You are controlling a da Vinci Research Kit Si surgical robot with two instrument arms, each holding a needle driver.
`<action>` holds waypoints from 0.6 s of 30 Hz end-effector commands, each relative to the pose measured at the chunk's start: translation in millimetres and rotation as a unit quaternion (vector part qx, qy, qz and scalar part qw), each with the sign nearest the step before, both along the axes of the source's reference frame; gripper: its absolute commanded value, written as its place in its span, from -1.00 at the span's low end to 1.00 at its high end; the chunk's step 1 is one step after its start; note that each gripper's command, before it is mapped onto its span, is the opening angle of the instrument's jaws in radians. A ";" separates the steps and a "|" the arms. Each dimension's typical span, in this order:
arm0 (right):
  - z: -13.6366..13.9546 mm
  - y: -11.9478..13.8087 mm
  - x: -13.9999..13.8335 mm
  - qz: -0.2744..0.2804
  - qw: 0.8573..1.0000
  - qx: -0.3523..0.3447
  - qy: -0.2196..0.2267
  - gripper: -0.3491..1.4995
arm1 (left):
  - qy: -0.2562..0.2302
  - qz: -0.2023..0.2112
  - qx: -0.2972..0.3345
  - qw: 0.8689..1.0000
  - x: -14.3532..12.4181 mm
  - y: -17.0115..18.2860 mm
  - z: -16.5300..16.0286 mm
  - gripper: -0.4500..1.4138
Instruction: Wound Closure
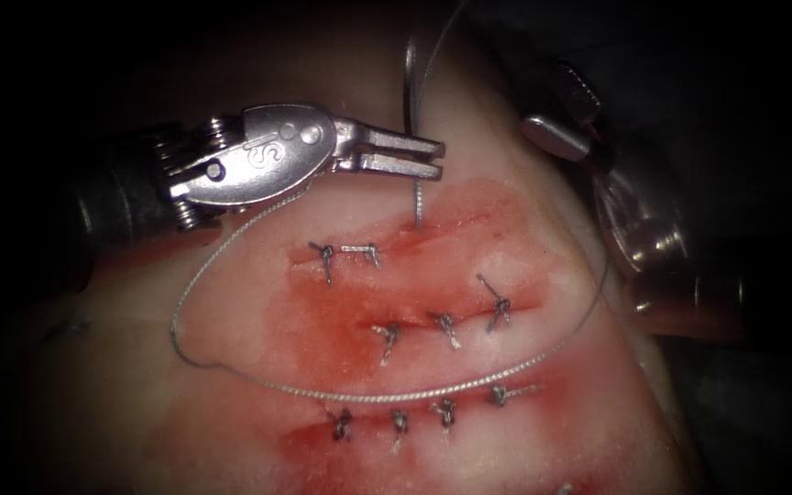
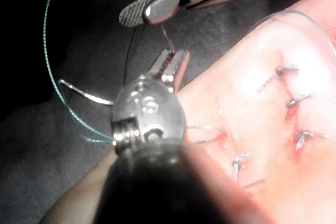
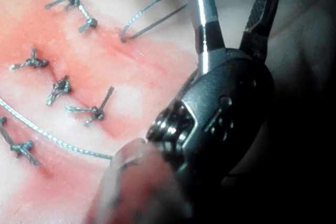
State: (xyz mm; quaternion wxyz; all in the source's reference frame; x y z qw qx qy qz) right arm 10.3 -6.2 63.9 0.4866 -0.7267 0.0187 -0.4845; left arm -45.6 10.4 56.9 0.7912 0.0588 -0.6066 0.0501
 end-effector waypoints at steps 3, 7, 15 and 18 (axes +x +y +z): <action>0.5 -0.2 1.2 0.010 0.995 0.071 0.066 0.63 | 0.001 0.010 -0.011 1.000 -0.6 0.9 0.2 -1.00; 1.3 -2.7 0.7 0.012 0.968 0.186 0.169 0.43 | -0.003 0.045 -0.031 0.998 -0.4 0.1 0.4 -1.00; 0.7 -6.6 1.5 -0.061 0.950 0.255 0.168 0.27 | -0.008 0.124 -0.099 0.987 -1.2 -2.6 1.2 -1.00; 0.5 -6.7 3.2 -0.063 0.950 0.255 0.167 0.22 | -0.012 0.139 -0.104 0.985 -2.0 -3.9 1.0 -1.00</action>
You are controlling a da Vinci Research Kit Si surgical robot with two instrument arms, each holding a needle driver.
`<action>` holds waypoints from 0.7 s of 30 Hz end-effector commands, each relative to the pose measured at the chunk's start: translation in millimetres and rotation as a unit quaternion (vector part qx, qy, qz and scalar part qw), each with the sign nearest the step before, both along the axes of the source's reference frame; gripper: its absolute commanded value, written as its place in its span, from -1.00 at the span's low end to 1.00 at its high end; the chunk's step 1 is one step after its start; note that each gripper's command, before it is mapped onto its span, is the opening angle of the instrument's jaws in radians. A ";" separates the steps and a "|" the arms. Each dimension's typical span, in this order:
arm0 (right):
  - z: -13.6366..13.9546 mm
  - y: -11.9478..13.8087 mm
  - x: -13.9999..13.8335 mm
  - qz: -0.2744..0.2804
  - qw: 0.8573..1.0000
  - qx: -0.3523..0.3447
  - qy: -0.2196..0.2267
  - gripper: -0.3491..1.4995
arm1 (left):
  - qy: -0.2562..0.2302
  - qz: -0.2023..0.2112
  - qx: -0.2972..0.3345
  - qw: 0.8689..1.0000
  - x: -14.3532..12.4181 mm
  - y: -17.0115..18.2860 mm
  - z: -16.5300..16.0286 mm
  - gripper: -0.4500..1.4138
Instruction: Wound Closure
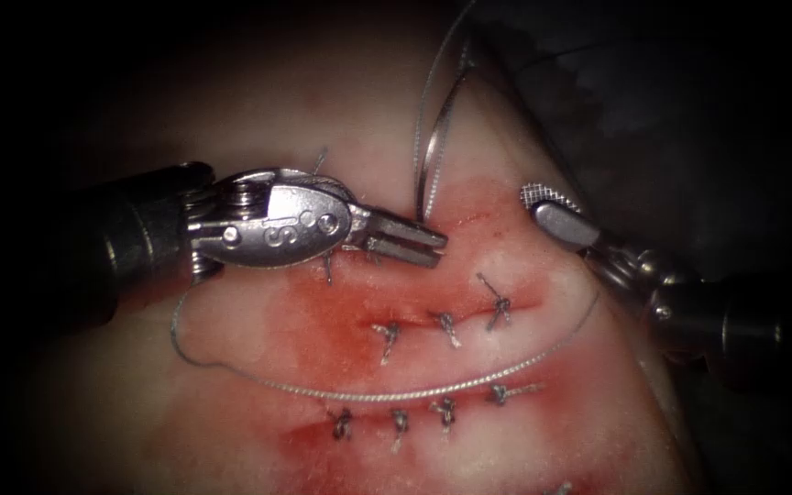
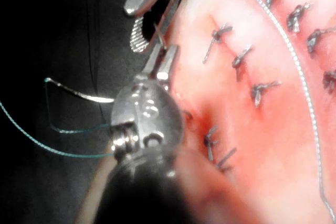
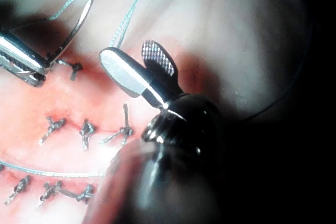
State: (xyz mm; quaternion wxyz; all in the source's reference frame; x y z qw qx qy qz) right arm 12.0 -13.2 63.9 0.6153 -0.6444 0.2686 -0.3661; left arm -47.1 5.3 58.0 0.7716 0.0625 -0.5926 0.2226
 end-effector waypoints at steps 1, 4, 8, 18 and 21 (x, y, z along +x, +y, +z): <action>0.6 0.4 1.8 0.003 1.000 -0.003 0.002 0.20 | -0.003 0.003 -0.003 1.000 -0.7 0.9 -0.1 -1.00; 0.8 0.7 2.5 0.004 1.000 -0.004 0.001 0.13 | -0.006 0.012 -0.004 1.000 -1.2 0.1 -0.2 -1.00; 1.4 1.6 2.6 0.007 1.000 -0.007 0.006 0.11 | -0.011 0.028 -0.008 1.000 -1.7 -0.9 -0.4 -1.00; 3.0 2.5 3.0 0.009 1.000 -0.015 0.005 -0.04 | -0.010 0.036 -0.004 0.999 -2.4 -1.9 -0.7 -1.00; 3.0 2.7 3.3 0.010 1.000 -0.014 0.004 -0.29 | -0.007 0.037 -0.002 0.999 -2.5 -2.3 -0.4 -1.00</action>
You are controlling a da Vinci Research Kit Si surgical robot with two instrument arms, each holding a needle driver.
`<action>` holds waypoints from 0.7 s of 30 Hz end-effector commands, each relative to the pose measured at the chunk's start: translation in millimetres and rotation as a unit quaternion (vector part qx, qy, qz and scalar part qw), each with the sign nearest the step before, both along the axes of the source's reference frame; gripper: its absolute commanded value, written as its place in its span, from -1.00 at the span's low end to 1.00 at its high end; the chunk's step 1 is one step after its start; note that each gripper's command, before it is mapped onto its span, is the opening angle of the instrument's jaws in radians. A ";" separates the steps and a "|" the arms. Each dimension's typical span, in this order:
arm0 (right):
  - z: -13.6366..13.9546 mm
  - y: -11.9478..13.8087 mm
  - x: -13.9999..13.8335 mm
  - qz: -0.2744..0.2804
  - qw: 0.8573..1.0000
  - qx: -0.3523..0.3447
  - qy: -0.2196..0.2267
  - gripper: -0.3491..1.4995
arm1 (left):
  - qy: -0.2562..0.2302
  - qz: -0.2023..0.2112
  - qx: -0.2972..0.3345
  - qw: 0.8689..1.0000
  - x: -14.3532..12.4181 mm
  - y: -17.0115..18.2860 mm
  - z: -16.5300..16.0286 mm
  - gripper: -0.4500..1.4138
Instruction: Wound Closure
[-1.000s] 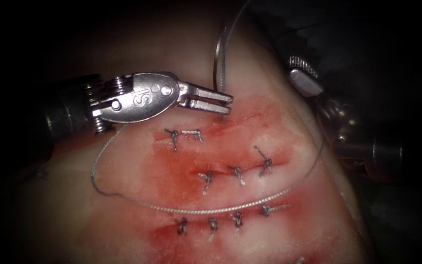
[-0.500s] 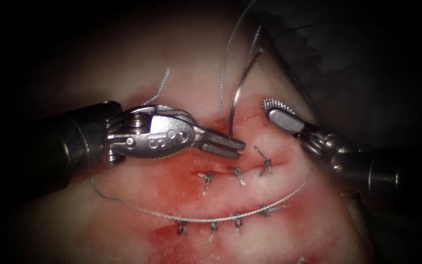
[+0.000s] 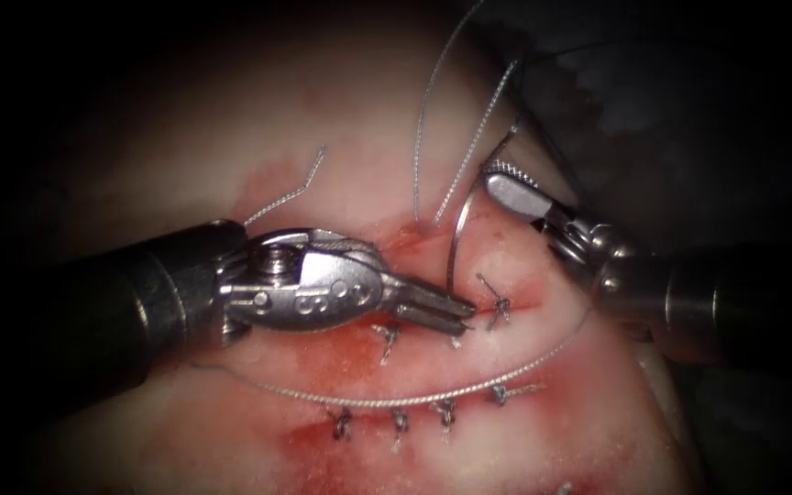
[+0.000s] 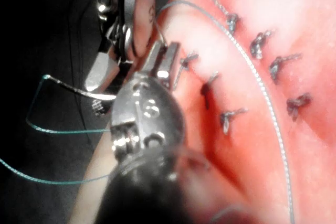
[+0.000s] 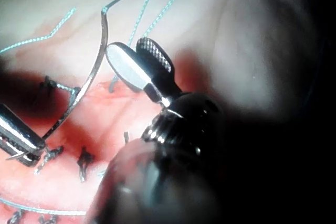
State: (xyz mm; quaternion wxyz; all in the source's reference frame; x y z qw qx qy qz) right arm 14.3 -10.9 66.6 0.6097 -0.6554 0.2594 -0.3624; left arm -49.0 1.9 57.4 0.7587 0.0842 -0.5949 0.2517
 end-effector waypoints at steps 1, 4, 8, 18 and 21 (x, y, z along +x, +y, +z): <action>0.3 0.4 1.1 -0.001 1.000 -0.002 0.002 -0.31 | 0.000 0.000 -0.003 1.000 -0.6 1.1 0.2 -1.00; 0.3 0.5 1.3 -0.001 1.000 -0.005 0.001 -0.49 | 0.004 0.000 0.003 1.000 -0.6 0.9 0.4 -1.00; 0.2 0.5 1.4 -0.005 1.000 -0.005 0.002 -0.78 | 0.007 -0.003 0.007 1.000 -0.6 0.9 0.6 -1.00; -0.4 -0.1 1.2 -0.029 0.999 -0.037 -0.007 -0.29 | 0.012 -0.005 0.008 1.000 -0.3 1.1 1.0 -1.00; -0.4 0.1 0.6 -0.026 0.999 -0.038 -0.009 -0.29 | 0.014 -0.007 0.010 1.000 -0.2 1.1 1.0 -1.00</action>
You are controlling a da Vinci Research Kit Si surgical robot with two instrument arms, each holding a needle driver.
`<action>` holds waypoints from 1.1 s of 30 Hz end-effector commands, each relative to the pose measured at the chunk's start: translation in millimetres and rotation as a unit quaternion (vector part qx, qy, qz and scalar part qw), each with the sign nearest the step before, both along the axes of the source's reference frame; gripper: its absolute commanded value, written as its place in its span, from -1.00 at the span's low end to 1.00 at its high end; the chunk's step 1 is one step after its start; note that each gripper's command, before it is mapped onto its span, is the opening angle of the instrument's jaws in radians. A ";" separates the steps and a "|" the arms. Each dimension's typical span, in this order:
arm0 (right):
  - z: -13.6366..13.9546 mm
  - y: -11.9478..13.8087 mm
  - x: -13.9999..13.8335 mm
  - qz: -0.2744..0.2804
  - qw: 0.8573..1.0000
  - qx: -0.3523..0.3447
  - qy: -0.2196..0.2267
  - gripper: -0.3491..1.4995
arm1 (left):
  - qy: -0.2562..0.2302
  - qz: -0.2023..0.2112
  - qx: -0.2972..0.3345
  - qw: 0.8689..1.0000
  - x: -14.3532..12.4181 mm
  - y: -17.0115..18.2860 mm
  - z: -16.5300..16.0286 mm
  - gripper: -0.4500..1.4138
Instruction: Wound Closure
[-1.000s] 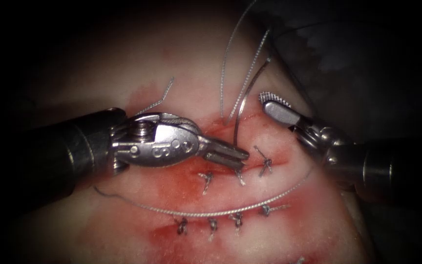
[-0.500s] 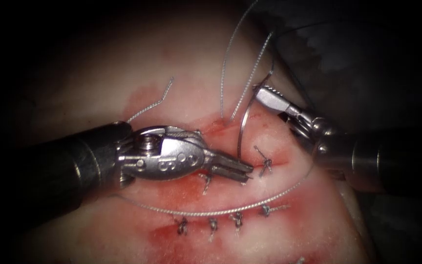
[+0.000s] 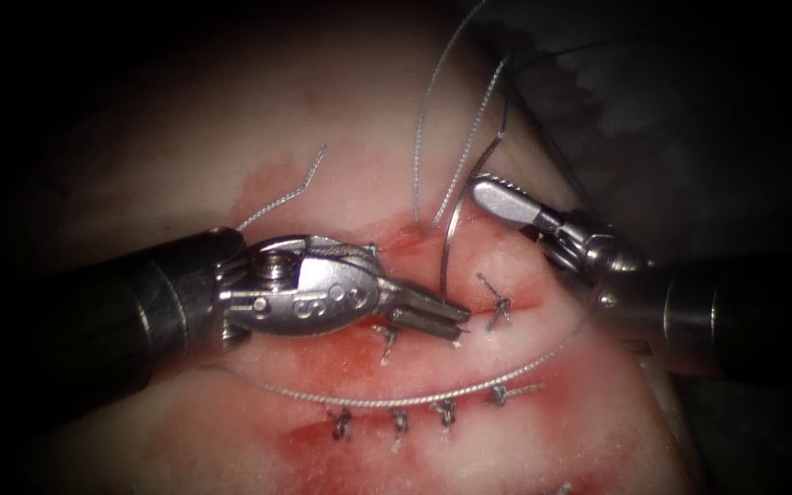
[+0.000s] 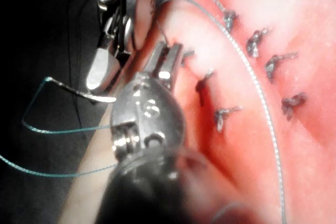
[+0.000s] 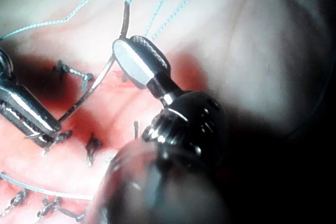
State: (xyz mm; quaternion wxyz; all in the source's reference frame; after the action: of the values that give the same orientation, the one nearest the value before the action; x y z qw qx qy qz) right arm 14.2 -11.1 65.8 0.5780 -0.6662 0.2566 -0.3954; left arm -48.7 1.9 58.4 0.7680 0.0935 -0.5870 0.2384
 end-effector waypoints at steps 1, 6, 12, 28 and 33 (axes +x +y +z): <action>0.4 0.4 0.7 0.001 1.000 -0.001 0.002 -0.29 | -0.001 -0.001 -0.002 1.000 -0.5 1.1 0.0 -1.00; 0.1 0.6 1.1 0.007 1.000 -0.011 0.002 -0.31 | 0.003 -0.002 0.000 1.000 -0.6 0.5 0.4 -1.00; -0.3 0.6 1.3 0.003 1.000 -0.014 0.004 -0.35 | 0.006 -0.002 0.001 1.000 -0.6 0.4 0.5 -1.00; -0.2 0.7 2.4 -0.008 1.000 -0.021 0.008 -0.86 | 0.008 -0.003 0.006 1.000 -0.6 0.4 0.5 -1.00; -0.1 0.7 2.5 -0.026 0.999 -0.025 0.027 -1.00 | 0.008 -0.002 0.007 1.000 -0.6 0.5 0.5 -1.00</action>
State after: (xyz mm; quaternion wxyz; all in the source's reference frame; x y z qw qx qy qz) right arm 15.9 -10.7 65.4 0.5402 -0.6863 0.2783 -0.3996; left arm -48.8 1.2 58.9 0.7723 0.1026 -0.5826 0.2314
